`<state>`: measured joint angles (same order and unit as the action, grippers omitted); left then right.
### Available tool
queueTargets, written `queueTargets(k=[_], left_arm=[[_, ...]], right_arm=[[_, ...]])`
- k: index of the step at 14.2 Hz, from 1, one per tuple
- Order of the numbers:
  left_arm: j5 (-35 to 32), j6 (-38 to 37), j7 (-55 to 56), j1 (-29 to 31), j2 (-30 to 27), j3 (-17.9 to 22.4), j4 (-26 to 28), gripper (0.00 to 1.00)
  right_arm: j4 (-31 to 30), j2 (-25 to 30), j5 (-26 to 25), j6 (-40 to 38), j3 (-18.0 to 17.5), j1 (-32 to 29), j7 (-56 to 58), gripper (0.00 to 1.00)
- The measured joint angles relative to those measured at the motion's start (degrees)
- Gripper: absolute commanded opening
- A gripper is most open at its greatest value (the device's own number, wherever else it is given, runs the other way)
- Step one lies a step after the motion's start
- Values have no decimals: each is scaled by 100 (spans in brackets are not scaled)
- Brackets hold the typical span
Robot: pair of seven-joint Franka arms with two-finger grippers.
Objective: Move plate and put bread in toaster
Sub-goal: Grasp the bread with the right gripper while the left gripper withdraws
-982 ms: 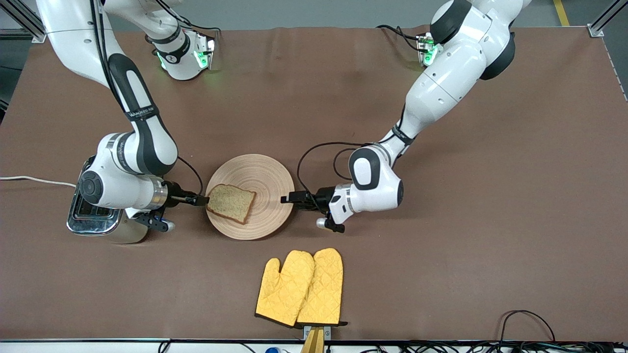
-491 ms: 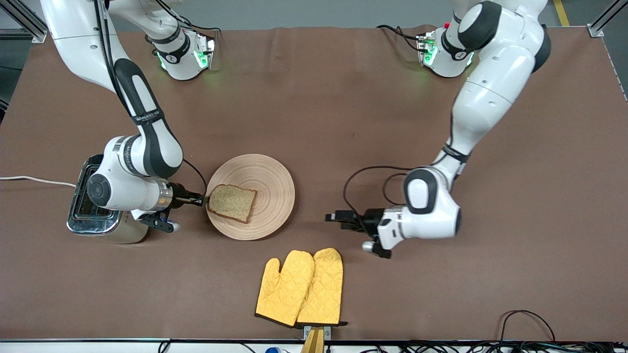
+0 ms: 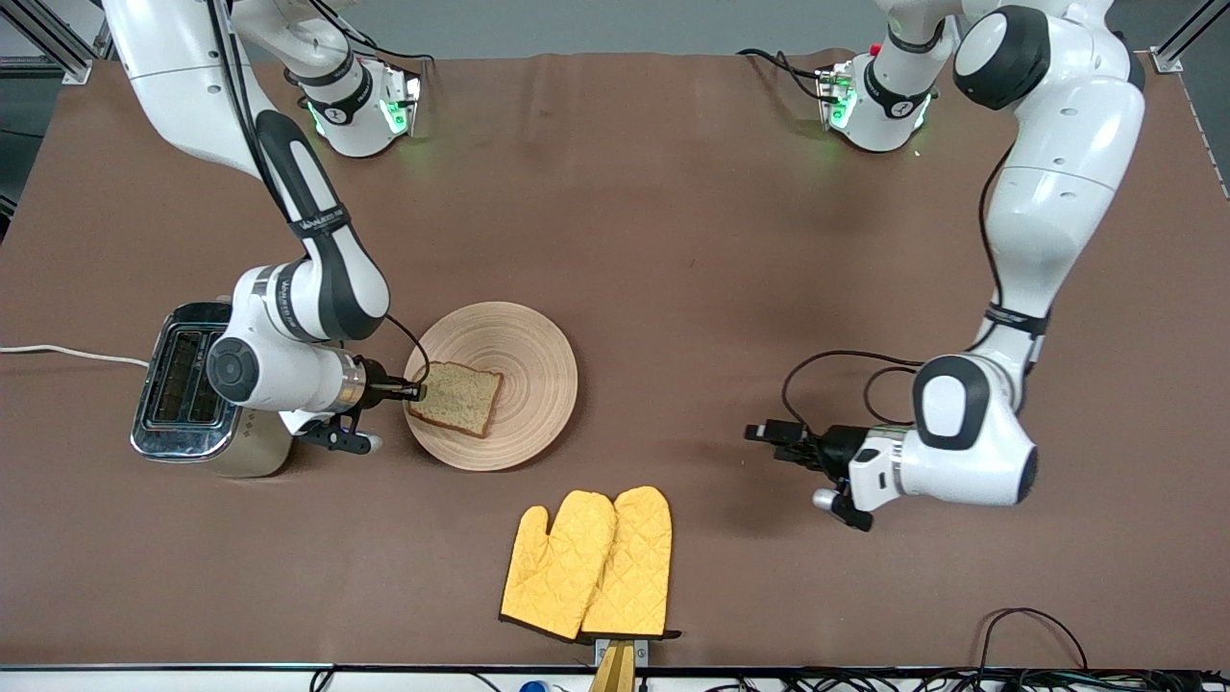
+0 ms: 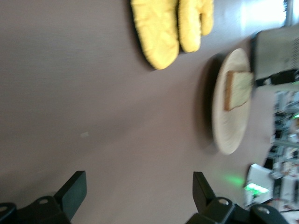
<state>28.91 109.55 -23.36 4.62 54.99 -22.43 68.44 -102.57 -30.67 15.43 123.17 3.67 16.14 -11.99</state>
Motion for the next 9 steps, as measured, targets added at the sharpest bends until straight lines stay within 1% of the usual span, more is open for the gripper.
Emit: queueTargets(k=[2,5,7,9], left_arm=[[-624,-126,0,44,-75,43,-175,100],[-1805,-140,4,-10,-386,65,-284,100],[-2570,-178,13,-43,-729,75,-337,100],[-3154,-259,93,-70,-1211,187,-373,100]], right_arm=[[1,-1,-230,29,0,54,-6,38],[1,-2,-241,39,2,66,-6,37],[1,-8,-241,59,5,66,-6,37],[0,-58,-241,101,4,66,-6,36]])
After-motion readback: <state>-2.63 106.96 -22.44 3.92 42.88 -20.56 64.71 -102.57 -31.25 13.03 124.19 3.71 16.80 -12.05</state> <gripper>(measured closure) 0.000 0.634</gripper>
